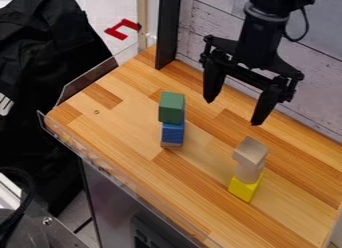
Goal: Put the square block on top of the green cube
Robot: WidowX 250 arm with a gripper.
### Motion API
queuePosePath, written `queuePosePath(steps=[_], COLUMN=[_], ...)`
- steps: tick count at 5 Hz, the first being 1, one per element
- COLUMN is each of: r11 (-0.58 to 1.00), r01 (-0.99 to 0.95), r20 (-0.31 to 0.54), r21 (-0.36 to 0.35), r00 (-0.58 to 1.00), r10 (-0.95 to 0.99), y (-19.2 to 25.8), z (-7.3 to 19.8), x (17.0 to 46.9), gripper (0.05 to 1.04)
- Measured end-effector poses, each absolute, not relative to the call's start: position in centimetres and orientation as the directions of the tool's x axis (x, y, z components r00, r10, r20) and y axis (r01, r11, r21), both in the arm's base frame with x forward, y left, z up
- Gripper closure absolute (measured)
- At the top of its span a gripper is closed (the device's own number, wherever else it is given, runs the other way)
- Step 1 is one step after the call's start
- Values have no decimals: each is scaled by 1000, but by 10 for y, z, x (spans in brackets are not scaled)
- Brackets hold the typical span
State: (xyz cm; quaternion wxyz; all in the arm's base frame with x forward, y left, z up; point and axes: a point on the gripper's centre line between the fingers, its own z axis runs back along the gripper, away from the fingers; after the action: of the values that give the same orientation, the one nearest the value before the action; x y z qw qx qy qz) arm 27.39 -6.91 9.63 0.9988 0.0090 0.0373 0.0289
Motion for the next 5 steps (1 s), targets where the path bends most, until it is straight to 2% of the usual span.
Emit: queuePosePath(steps=[2,5], r11=[1000,999], r01=[-11,31], r20=[-129,-130], r21=[17,-7], r00=[992,991], r10=[14,-32], y=[-77,-95], z=[80,81], x=[275,276], gripper=[83,83])
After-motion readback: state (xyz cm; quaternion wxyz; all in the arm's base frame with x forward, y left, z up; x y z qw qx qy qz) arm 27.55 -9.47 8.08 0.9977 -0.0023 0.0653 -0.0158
